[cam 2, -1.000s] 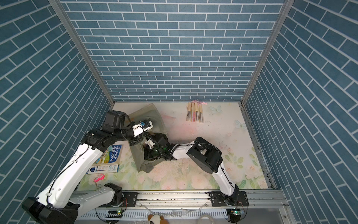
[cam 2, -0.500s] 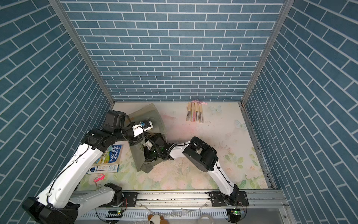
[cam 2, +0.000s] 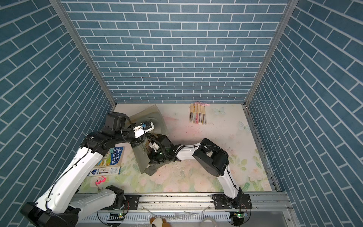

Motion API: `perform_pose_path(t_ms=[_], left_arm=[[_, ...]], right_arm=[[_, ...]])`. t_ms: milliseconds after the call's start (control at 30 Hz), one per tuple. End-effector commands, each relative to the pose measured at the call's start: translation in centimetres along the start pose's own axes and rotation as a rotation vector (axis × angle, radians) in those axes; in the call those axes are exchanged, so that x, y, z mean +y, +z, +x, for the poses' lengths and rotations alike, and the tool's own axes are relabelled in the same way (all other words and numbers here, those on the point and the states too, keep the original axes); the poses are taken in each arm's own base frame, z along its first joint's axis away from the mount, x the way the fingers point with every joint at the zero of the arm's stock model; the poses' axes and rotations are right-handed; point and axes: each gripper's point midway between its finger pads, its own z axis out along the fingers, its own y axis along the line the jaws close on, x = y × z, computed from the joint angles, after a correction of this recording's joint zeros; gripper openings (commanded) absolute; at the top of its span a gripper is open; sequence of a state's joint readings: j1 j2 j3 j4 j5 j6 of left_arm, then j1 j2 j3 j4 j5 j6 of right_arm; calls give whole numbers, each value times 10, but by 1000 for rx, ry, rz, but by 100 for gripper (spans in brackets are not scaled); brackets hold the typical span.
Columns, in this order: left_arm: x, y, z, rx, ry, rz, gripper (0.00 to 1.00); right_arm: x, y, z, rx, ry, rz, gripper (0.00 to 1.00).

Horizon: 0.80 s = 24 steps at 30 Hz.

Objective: Take out the folding fans from the tote bags
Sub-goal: Pick up the folding fan from the canvas bag.

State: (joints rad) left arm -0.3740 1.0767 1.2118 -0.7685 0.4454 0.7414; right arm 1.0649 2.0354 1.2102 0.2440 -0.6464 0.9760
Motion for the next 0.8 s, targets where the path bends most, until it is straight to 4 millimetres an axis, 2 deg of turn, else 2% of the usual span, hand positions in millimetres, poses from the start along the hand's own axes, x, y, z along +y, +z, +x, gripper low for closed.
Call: perform_pose_path(t_ms=[0, 100, 567, 767], left_arm=[[-8, -2, -6, -36, 3, 13, 0], [-7, -2, -5, -42, 0, -4, 0], [-7, 3, -1, -46, -42, -15, 0], [-5, 6, 1, -56, -59, -30, 0]], right_arm=[[12, -31, 1, -22, -182, 80, 5], [-1, -49, 10, -19, -235, 186, 4], [-11, -117, 71, -5, -422, 245, 2], [-18, -144, 89, -58, -483, 271, 0]])
